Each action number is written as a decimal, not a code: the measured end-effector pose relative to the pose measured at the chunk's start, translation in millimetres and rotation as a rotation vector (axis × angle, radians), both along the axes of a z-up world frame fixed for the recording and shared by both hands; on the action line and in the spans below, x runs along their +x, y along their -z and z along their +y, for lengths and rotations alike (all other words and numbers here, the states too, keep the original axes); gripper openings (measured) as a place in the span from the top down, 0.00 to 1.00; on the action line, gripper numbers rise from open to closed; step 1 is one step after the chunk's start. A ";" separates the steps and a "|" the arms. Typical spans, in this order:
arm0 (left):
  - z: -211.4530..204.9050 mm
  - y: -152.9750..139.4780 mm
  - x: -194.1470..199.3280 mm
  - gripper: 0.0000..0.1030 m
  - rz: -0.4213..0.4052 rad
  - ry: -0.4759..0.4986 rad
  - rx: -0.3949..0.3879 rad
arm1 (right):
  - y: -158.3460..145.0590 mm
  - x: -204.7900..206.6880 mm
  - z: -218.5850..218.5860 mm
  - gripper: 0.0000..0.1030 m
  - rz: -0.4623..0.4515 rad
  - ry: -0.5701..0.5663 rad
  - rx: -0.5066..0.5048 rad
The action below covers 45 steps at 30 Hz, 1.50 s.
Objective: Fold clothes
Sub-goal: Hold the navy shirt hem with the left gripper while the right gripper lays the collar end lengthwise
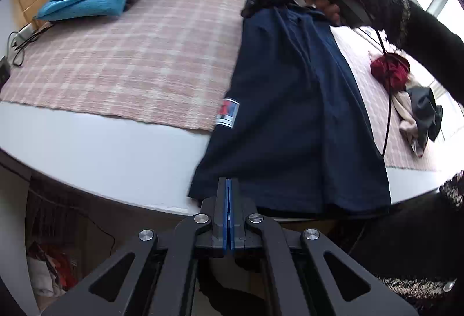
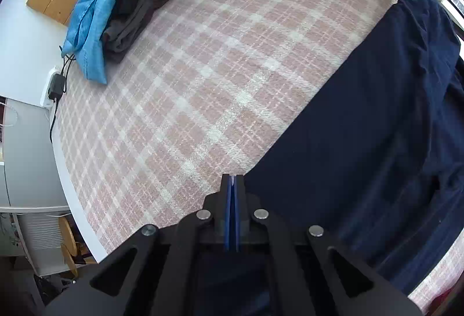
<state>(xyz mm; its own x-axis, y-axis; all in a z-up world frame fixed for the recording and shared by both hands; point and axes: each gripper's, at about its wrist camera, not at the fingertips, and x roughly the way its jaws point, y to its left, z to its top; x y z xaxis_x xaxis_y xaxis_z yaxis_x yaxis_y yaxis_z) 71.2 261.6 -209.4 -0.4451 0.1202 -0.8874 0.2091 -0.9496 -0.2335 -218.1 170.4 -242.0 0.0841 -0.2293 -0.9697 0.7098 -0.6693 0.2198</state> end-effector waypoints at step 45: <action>2.0 5.6 20.0 1.00 0.010 0.058 -0.083 | 8.1 -26.3 -84.1 0.99 -0.124 0.177 -0.143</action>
<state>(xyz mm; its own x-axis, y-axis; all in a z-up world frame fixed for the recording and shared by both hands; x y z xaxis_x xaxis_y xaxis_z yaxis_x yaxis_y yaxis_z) 91.2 263.6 -215.0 -0.4486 0.0727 -0.8908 0.1509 -0.9762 -0.1556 -244.4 86.3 -250.2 0.1470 -0.3847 -0.9113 0.5461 -0.7366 0.3990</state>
